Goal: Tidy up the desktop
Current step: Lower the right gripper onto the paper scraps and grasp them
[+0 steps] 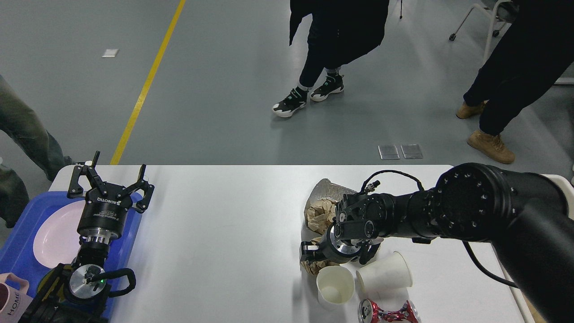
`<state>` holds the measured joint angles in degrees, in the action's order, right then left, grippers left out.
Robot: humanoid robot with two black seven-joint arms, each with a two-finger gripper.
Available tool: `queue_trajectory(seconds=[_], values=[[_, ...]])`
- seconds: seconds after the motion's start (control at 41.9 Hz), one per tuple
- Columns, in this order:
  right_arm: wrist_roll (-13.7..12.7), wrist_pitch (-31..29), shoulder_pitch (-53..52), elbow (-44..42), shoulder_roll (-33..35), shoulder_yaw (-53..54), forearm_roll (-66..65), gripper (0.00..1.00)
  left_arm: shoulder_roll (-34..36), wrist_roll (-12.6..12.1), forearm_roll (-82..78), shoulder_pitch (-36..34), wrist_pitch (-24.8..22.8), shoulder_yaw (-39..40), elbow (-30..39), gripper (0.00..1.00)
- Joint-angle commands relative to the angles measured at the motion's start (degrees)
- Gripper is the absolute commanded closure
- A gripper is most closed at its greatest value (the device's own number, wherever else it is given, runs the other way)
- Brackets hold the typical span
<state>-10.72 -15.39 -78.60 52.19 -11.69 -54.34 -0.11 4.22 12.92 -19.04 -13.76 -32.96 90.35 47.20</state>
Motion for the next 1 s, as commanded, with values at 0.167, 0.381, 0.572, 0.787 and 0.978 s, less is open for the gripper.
queue_trajectory(seconds=[0.167,0.381,0.572,0.787,0.978], values=[[-0.09,0.71,-0.24,0.37,-0.26,0.02,0.73,1.00,0.00,0.00,0.05,0.05,0.00,0.00,0.00,0.03],[-0.18,0.89,-0.24,0.72,-0.53,0.20,0.82,1.00,0.00,0.00,0.05,0.05,0.00,0.00,0.00,0.03],[-0.18,-0.25,-3.13,2.30,-0.27,0.46,2.04,1.00,0.00,0.00,0.05,-0.04,0.00,0.00,0.00,0.03],[-0.09,-5.87,-17.45,13.54,5.27,-0.06,6.35,1.00,0.00,0.00,0.05,-0.04,0.00,0.00,0.00,0.03],[-0.09,-16.07,-31.33,21.54,10.19,-2.52,6.44,1.00,0.00,0.00,0.05,0.05,0.00,0.00,0.00,0.03]])
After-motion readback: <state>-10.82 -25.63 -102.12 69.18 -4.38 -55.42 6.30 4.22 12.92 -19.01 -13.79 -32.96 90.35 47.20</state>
